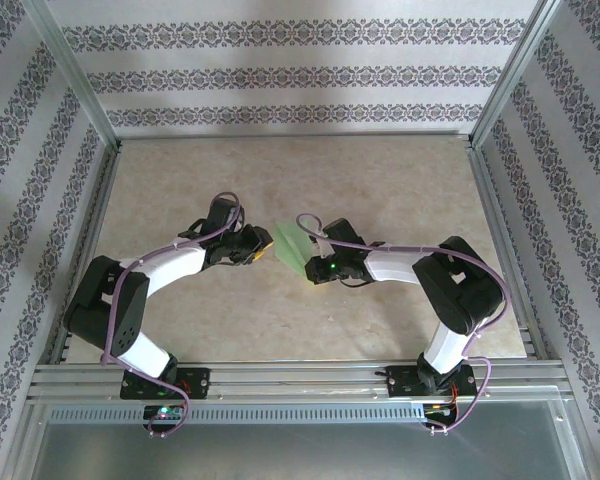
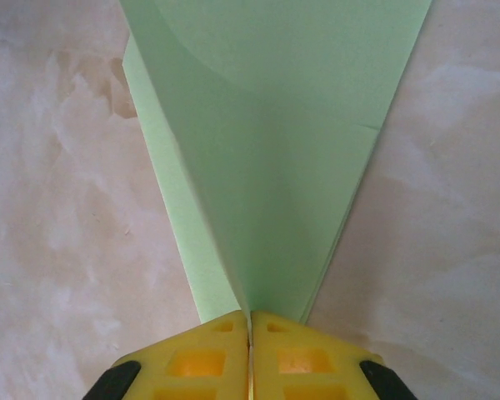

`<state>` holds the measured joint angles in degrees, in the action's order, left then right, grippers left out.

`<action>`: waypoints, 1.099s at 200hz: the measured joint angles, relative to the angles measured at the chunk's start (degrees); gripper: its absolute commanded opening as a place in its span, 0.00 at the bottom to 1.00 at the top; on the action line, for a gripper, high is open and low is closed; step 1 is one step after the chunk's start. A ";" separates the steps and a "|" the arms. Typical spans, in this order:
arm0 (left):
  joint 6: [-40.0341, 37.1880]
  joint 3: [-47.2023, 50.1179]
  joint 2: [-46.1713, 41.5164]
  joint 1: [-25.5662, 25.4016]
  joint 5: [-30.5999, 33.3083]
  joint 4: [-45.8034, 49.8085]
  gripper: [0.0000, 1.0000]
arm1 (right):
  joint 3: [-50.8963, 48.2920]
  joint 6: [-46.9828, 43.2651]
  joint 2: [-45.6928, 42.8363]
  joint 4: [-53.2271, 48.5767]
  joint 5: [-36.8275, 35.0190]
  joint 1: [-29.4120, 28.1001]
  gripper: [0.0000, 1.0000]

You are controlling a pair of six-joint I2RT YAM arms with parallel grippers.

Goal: Fold a paper plane with a square sheet of paper (pick it up from the middle)
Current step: Fourth fold the wing at the center of the table.

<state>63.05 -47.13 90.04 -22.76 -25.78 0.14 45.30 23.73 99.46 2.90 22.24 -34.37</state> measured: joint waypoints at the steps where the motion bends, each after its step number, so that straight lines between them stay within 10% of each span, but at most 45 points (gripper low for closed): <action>1: 0.00 0.02 0.09 -0.02 -0.09 -0.17 0.31 | -0.02 0.04 0.04 0.04 0.26 0.09 0.09; 220: -1.18 -4.15 17.38 -3.54 -9.09 -15.08 0.38 | -0.48 2.10 2.21 2.38 11.72 3.89 0.20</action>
<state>61.87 -51.29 107.42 -26.30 -34.87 -14.94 44.82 25.82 101.67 5.28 33.95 -30.48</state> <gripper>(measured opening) 0.369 0.178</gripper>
